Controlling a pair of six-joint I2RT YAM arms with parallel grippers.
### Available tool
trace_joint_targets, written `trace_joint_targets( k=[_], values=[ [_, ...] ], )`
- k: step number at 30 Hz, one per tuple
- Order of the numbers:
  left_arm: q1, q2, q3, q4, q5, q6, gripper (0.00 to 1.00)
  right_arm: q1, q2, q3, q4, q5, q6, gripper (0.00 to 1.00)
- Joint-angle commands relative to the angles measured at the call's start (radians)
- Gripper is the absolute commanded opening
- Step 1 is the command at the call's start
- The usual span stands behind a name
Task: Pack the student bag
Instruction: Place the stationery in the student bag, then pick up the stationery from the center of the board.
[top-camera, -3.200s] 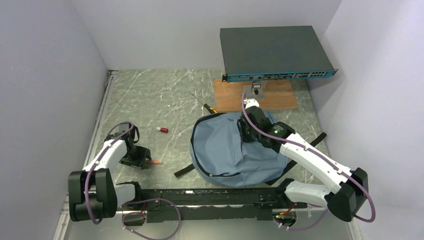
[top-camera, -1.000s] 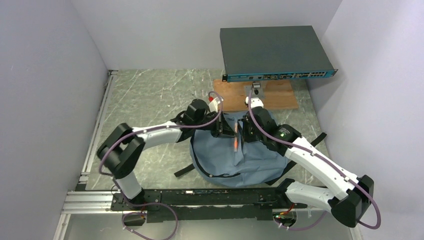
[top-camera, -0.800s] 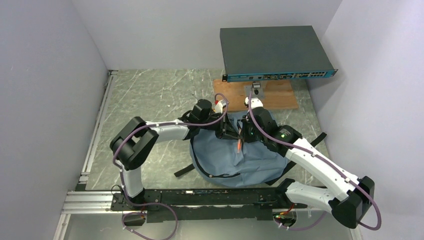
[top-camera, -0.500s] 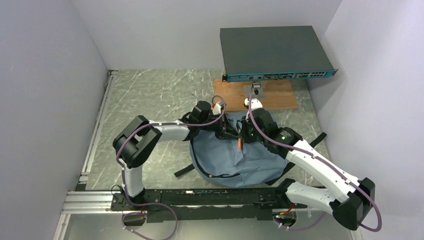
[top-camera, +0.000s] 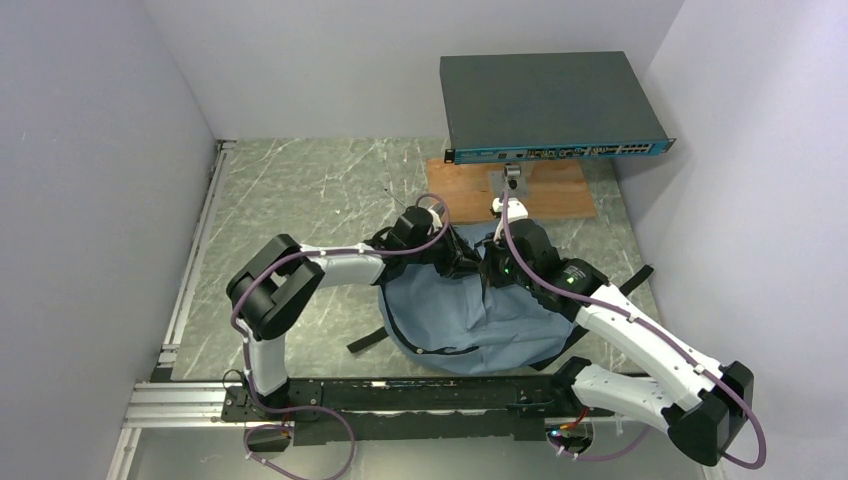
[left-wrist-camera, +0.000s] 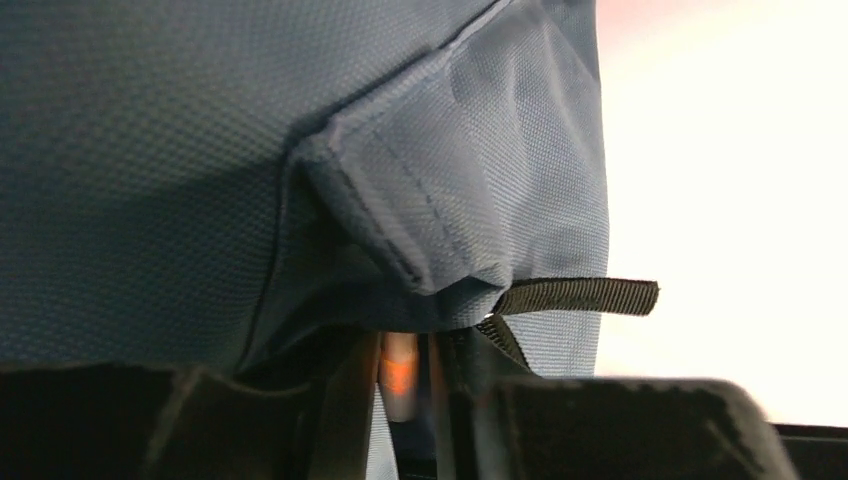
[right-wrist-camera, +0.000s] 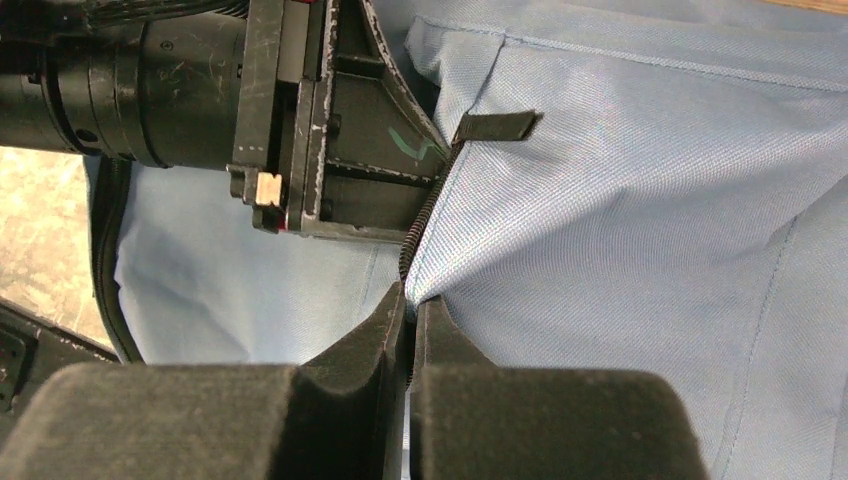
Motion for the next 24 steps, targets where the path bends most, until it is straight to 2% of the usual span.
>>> trace_joint_targets(
  k=[1,3,6,10,12,19,22,24],
  values=[
    [-0.013,-0.063,0.088,-0.124,-0.142,0.108,0.4,0.015,-0.052,0.031,0.124,-0.04,0.02,0.0],
    [-0.016,-0.098,0.069,-0.123,-0.145,0.159,0.56,0.015,-0.042,0.043,0.107,-0.027,0.016,0.0],
    [-0.017,-0.153,0.01,-0.072,-0.112,0.268,0.67,0.014,-0.037,0.053,0.089,-0.01,0.01,0.0],
    [-0.015,-0.231,-0.066,0.01,-0.056,0.38,0.73,0.014,-0.029,0.061,0.082,0.034,0.0,0.0],
    [-0.015,-0.28,-0.082,-0.004,-0.037,0.431,0.74,0.014,-0.01,0.079,0.072,0.043,-0.001,0.0],
    [0.009,-0.546,-0.151,-0.163,-0.037,0.698,0.77,0.014,0.028,0.103,0.049,0.081,0.022,0.0],
    [0.065,-0.668,-0.185,-0.269,-0.016,0.769,0.8,0.014,0.042,0.104,0.043,0.08,0.042,0.0],
    [0.124,-0.759,-0.211,-0.378,-0.051,0.793,0.84,0.014,0.046,0.091,0.05,0.077,0.059,0.0]
  ],
)
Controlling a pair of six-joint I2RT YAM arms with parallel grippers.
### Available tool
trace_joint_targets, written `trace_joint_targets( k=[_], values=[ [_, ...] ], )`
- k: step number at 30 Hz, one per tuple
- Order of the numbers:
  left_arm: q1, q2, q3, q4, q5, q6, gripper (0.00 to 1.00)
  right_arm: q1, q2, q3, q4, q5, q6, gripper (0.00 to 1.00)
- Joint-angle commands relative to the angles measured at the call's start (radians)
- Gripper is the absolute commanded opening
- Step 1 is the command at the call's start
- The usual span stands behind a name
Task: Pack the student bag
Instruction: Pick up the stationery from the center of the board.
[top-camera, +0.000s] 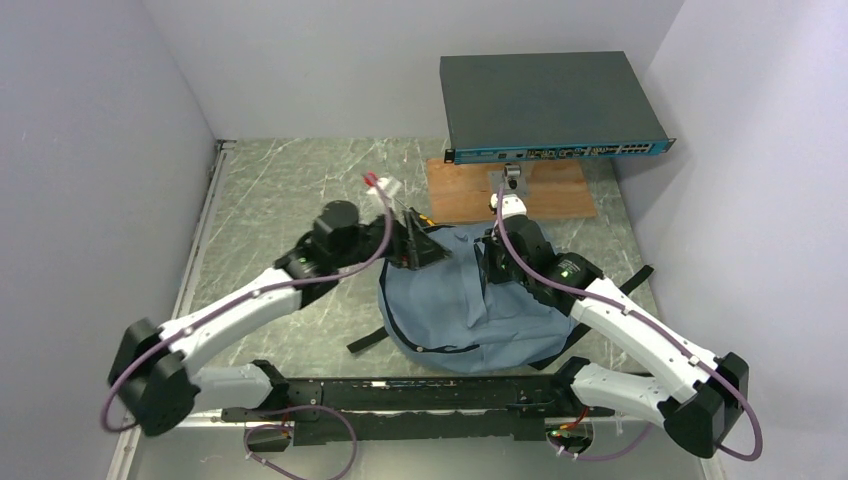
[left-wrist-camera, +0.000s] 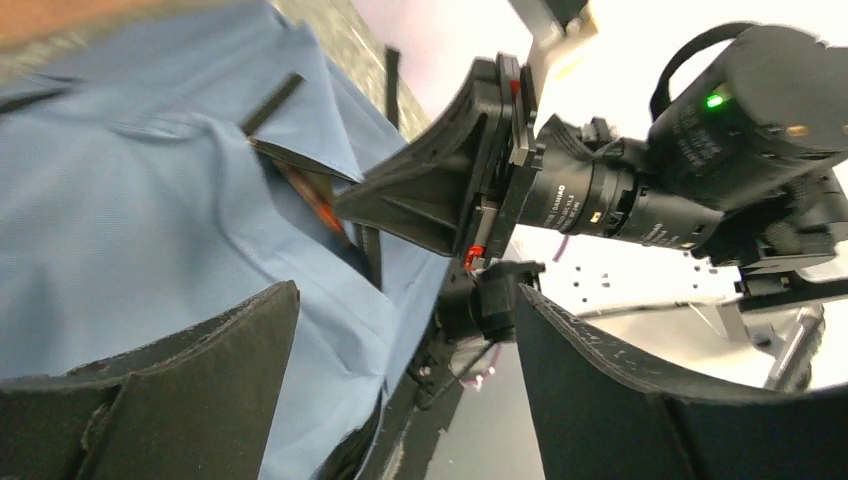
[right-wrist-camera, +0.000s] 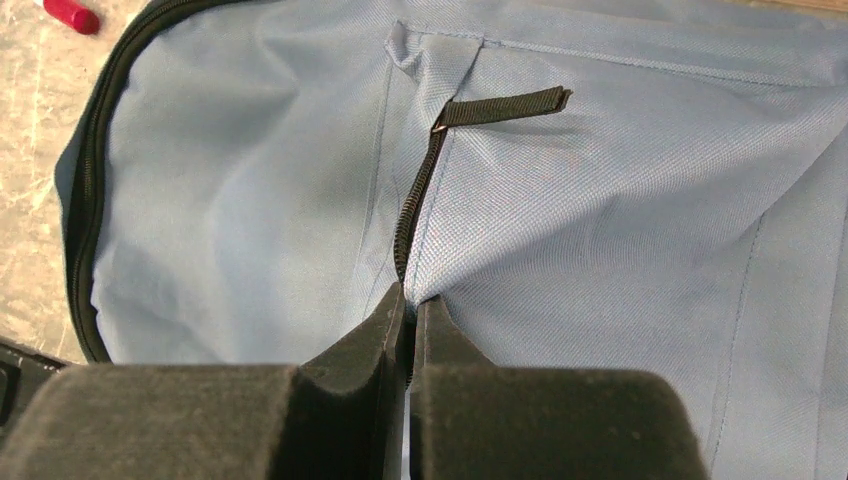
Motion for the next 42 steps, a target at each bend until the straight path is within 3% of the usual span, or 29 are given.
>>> trace_joint_targets(
  k=[1,5,8,13,17,21,27,31,42],
  values=[
    [0.126,-0.179,-0.056,-0.24,-0.049,0.137,0.89,0.006,0.003,0.048,0.076,0.009,0.05,0.0],
    [0.294,-0.292,-0.09,-0.47,-0.122,0.106,0.88,0.007,0.013,0.059,0.05,0.011,0.081,0.0],
    [0.359,-0.312,-0.068,-0.578,-0.152,0.148,0.89,0.007,-0.005,0.045,0.06,0.015,0.101,0.0],
    [0.419,-0.259,0.03,-0.839,-0.455,0.135,1.0,0.007,-0.003,0.05,0.059,0.013,0.12,0.0],
    [0.499,-0.196,0.05,-0.899,-0.547,0.012,1.0,0.007,0.007,0.061,0.05,0.009,0.113,0.0],
    [0.571,-0.042,0.136,-1.013,-0.558,-0.128,1.0,0.007,0.004,0.07,0.039,0.02,0.098,0.0],
    [0.612,0.253,0.263,-1.067,-0.454,-0.286,0.98,0.007,0.013,0.067,0.045,0.012,0.082,0.0],
    [0.613,0.413,0.323,-1.117,-0.499,-0.399,0.97,0.007,-0.003,0.05,0.053,0.017,0.079,0.0],
    [0.613,0.627,0.429,-1.154,-0.535,-0.466,0.85,0.007,-0.011,0.039,0.057,0.019,0.03,0.0]
  ],
)
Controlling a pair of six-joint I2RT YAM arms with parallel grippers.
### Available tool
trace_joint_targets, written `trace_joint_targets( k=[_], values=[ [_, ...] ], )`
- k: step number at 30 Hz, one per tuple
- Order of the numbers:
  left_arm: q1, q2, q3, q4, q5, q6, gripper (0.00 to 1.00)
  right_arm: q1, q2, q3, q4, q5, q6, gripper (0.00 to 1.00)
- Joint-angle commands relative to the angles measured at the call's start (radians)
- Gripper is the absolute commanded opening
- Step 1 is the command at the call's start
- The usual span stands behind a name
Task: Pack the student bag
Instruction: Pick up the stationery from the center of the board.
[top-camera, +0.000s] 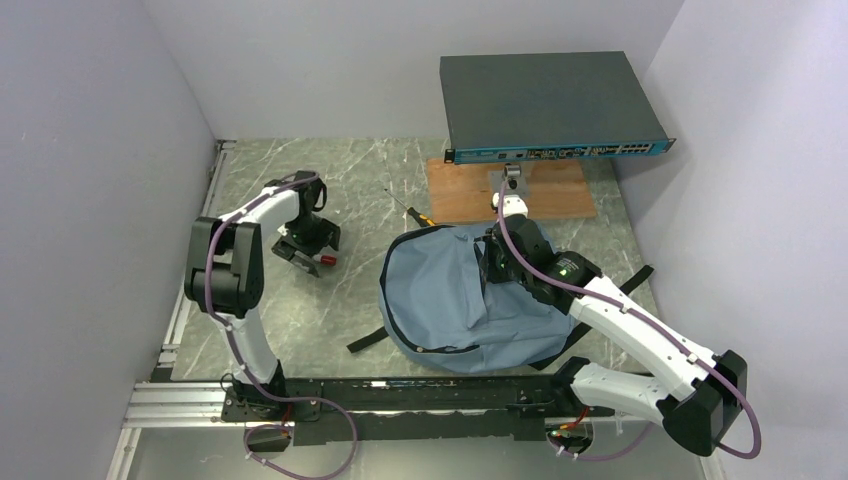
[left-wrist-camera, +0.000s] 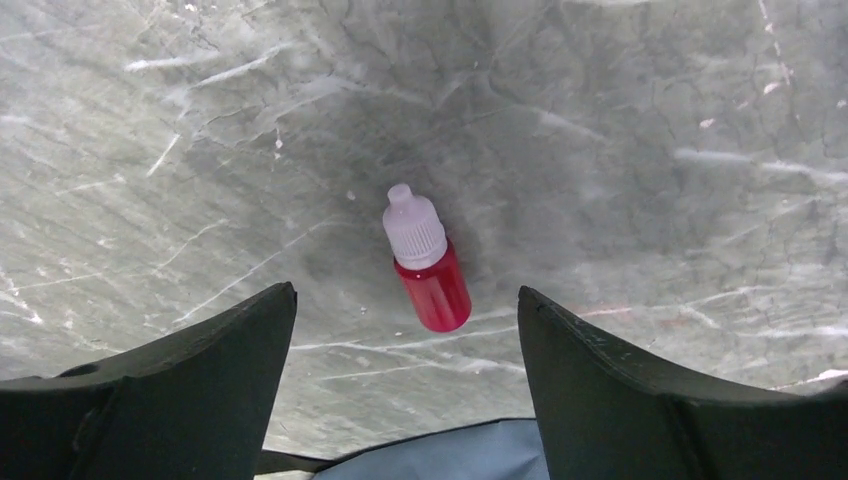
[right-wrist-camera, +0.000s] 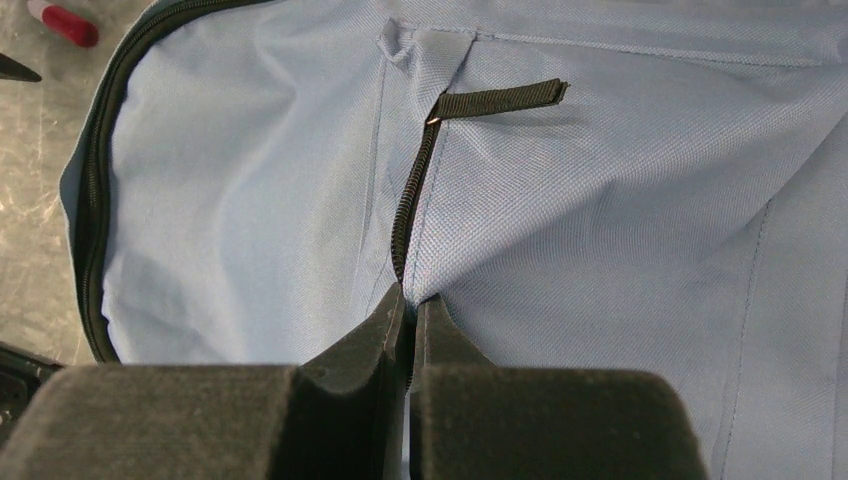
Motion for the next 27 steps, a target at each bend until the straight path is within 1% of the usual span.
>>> trace_joint_targets(
  k=[1,4,7,8,10,11,14,15,16,18,20,21,23,27],
  values=[
    [0.003,0.03,0.03,-0.044,-0.024,-0.064,0.84,0.007,-0.029,0.027,0.078,0.007,-0.032,0.0],
    [0.003,0.042,0.026,-0.035,-0.043,-0.071,0.77,0.007,-0.028,0.034,0.076,0.011,-0.037,0.0],
    [0.003,0.059,0.03,-0.003,-0.041,-0.041,0.74,0.007,-0.03,0.031,0.081,0.005,-0.034,0.0],
    [0.003,0.075,0.039,-0.001,-0.031,-0.027,0.67,0.007,-0.032,0.028,0.083,0.004,-0.032,0.0],
    [0.004,0.094,0.06,-0.008,-0.025,0.005,0.46,0.007,-0.035,0.024,0.085,0.003,-0.027,0.0],
    [0.004,0.098,0.066,-0.016,-0.032,0.014,0.41,0.007,-0.035,0.024,0.083,0.003,-0.026,0.0],
    [0.007,0.089,0.053,-0.006,-0.057,0.033,0.4,0.007,-0.035,0.028,0.079,0.0,-0.02,0.0],
    [0.009,0.081,0.046,0.001,-0.056,0.04,0.35,0.007,-0.035,0.028,0.078,-0.001,-0.02,0.0],
    [0.011,0.072,0.031,0.015,-0.045,0.055,0.25,0.007,-0.034,0.03,0.075,-0.001,-0.02,0.0],
    [0.014,0.041,0.006,0.036,-0.026,0.078,0.11,0.007,-0.029,0.035,0.068,0.003,-0.018,0.0],
    [0.014,-0.005,-0.035,0.064,-0.005,0.111,0.02,0.007,-0.022,0.044,0.061,0.006,-0.018,0.0],
    [0.014,-0.035,-0.067,0.094,0.022,0.134,0.0,0.007,-0.02,0.048,0.059,0.006,-0.017,0.0],
    [0.014,-0.101,-0.128,0.173,0.092,0.198,0.0,0.007,-0.015,0.05,0.063,0.006,-0.011,0.0],
    [0.001,-0.23,-0.244,0.255,0.258,0.306,0.0,0.007,0.005,0.057,0.057,-0.002,0.002,0.0]
  ],
)
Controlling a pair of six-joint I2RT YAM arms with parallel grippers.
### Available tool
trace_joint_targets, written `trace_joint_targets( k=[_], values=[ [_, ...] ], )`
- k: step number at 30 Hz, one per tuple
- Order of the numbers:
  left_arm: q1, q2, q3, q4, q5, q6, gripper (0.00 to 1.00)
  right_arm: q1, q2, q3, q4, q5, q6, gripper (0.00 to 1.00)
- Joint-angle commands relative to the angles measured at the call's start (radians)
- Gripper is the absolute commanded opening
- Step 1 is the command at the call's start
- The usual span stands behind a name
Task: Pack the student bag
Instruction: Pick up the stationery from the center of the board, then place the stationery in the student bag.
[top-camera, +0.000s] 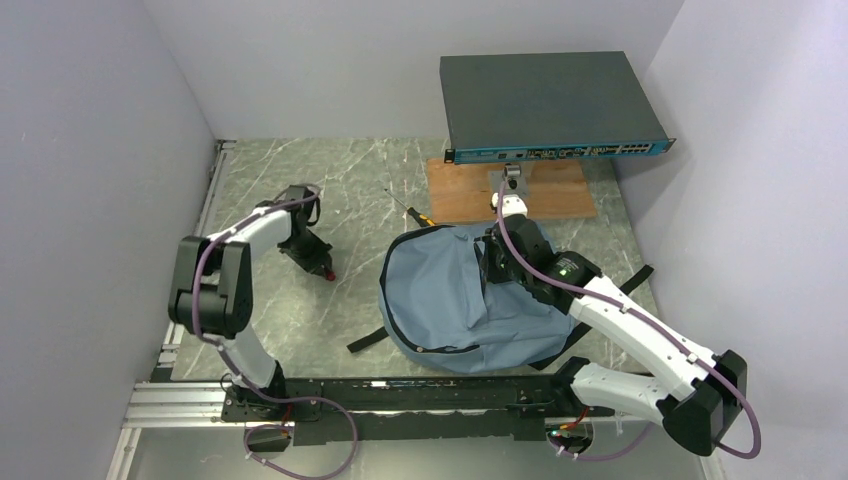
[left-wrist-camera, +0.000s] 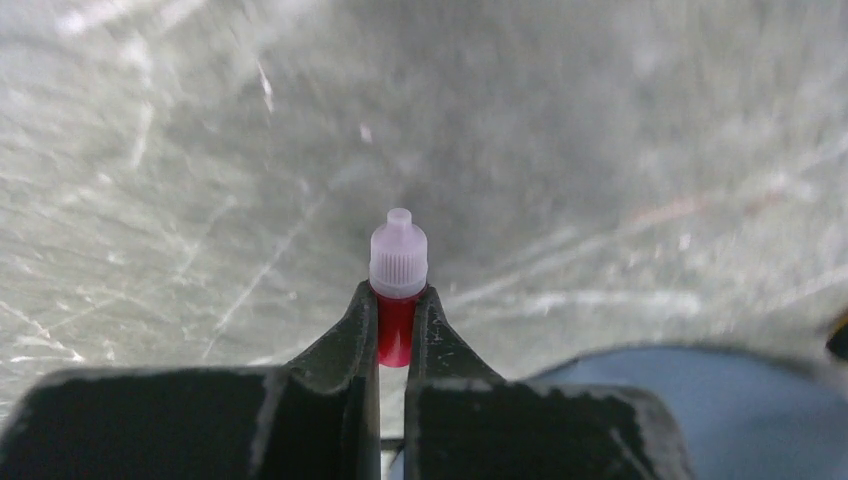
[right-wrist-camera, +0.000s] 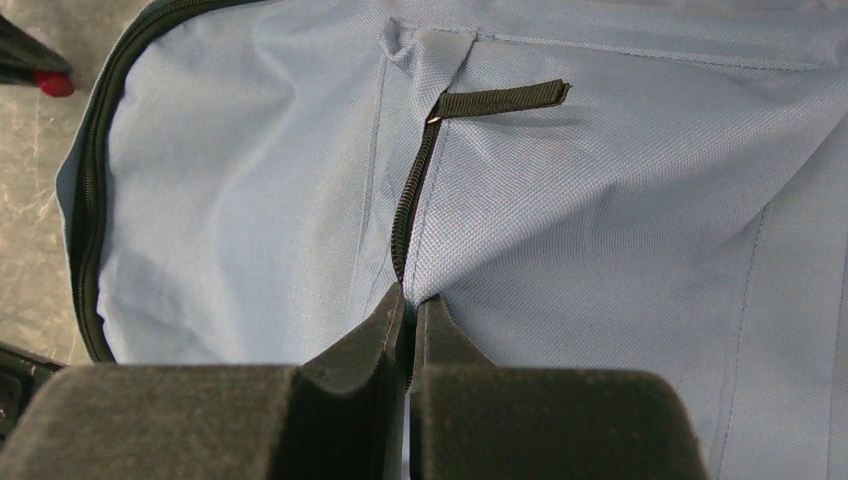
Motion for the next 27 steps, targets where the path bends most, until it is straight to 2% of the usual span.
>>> trace_joint_targets(
  k=[1,8,15,20,27],
  values=[
    [-0.015,-0.176,-0.11,0.139,0.213,0.161,0.0,0.007,0.016,0.059,0.053,-0.002,0.021,0.0],
    [-0.058,-0.518,-0.36,0.352,0.487,0.291,0.0,0.007,0.05,0.056,0.01,0.037,0.036,0.0],
    [-0.102,-0.774,-0.417,0.383,0.638,0.402,0.05,0.007,0.079,0.069,0.006,0.013,0.072,0.0],
    [-0.142,-0.81,-0.419,0.451,0.745,0.382,0.05,0.007,0.088,0.076,0.012,0.002,0.088,0.0],
    [-0.285,-0.76,-0.375,0.569,0.725,0.311,0.09,0.007,0.069,0.069,0.015,-0.001,0.097,0.0]
  ],
)
